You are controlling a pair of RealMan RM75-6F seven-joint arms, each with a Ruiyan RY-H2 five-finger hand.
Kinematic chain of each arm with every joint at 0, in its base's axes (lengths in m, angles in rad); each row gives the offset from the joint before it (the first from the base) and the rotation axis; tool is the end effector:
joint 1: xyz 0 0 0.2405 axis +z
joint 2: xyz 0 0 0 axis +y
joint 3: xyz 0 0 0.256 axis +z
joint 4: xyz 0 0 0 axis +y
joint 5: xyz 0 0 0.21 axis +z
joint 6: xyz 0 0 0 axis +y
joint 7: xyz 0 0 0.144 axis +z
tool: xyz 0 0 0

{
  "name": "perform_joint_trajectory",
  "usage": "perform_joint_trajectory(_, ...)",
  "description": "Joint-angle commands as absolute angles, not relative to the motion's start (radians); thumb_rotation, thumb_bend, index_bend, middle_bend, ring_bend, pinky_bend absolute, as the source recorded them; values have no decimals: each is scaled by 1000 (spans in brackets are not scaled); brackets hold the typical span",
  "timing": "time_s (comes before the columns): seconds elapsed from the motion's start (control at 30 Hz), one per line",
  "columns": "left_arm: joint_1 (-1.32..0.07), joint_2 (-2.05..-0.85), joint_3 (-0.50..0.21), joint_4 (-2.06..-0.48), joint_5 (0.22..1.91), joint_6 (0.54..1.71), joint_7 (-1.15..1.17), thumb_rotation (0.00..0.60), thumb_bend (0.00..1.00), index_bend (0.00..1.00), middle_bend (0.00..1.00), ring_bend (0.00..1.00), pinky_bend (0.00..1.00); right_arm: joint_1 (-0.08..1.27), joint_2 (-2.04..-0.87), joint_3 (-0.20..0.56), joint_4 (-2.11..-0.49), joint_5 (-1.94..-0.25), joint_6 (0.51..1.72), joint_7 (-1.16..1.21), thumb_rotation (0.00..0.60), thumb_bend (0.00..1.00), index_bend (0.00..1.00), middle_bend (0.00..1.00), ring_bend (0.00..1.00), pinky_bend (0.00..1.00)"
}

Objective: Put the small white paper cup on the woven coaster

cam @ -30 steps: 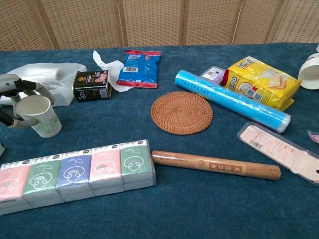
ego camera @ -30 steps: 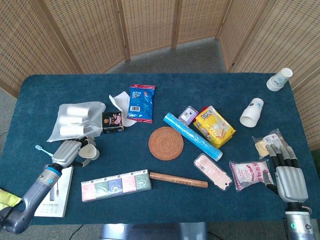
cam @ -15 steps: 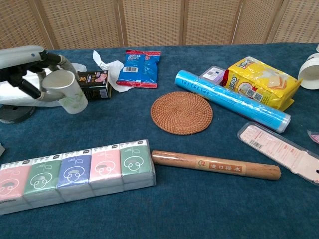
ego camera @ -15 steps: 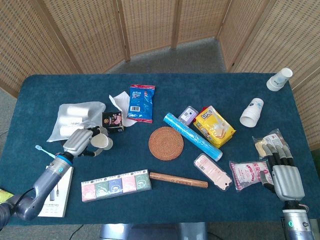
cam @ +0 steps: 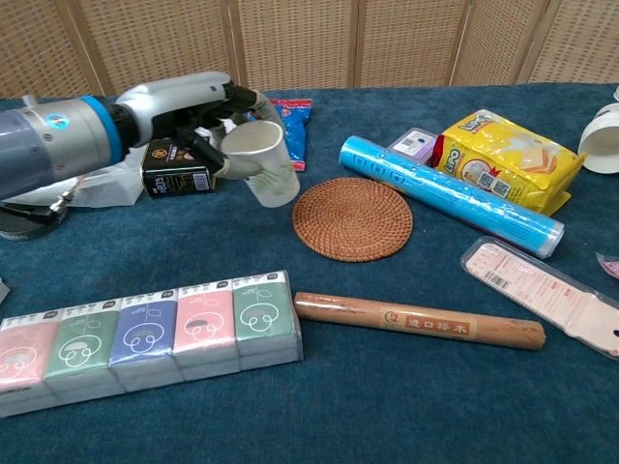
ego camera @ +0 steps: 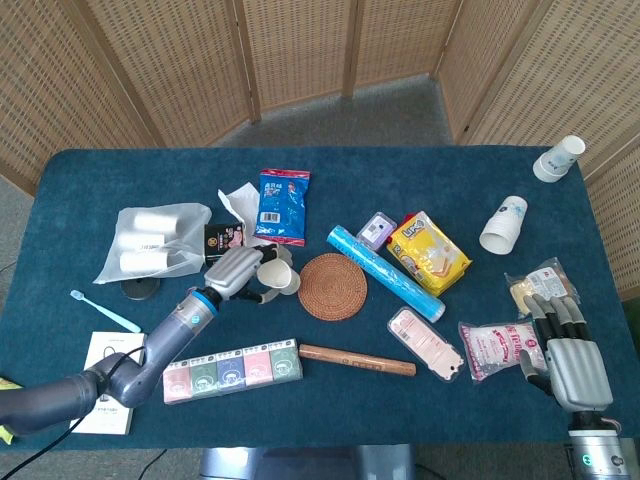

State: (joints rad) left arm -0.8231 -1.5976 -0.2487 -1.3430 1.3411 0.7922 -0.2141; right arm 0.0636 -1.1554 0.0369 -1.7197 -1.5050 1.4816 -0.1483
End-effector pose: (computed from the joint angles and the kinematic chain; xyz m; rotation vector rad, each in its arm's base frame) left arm -0.1077 0.3663 -0.0328 -1.9418 -1.2768 -1.2205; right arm -0.2896 -0.1700 0.1363 1.4017 -0.9253 0.8821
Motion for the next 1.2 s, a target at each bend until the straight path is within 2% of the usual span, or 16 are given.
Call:
perform_joint_trajectory(0.03,-876,-1658,-268,-1292,1331,772,-197,600,390,323,278,314,511,55,-1148,34,-1721,-1507,1492,-141,600,478,0,0,0,0)
perform_joint_trajectory(0.33,-957,-1766,-278,-1182,1285,720,-167,600,390,317,276,313,499,32,-1127,27,-1713,-1513,1518,-104,600,478,0,0,0,0)
perform_joint_trajectory(0.7,-1015,-1842,-281,-1079,1286,716,-160,600,389,314,271,306,482,11,-1105,30,-1703,-1509,1539,-60,600,480,0,0,0,0)
perform_joint_trajectory(0.87,-1037,-1835,-275,-1077,1277,678,-151,600,388,248,230,247,434,7,-1099,33,-1700,-1508,1543,-48,600,479,0,0,0,0)
perform_joint_trajectory(0.97,-1051,-1823,-269,-1085,1267,646,-137,600,386,117,124,117,349,7,-1098,35,-1697,-1509,1543,-41,600,480,0,0,0,0)
perform_joint_trajectory(1.03,-1058,-1817,-271,-1093,1258,633,-134,600,386,27,24,17,235,6,-1099,35,-1694,-1510,1543,-38,600,479,0,0,0,0)
perform_joint_trajectory(1.13,-1063,-1814,-275,-1101,1255,639,-134,600,386,0,0,0,67,5,-1101,35,-1691,-1511,1541,-36,600,480,0,0,0,0)
perform_joint_trajectory(1.2,-1062,-1808,-279,-1109,1260,652,-141,600,386,0,0,0,14,5,-1102,36,-1690,-1511,1541,-36,600,480,0,0,0,0)
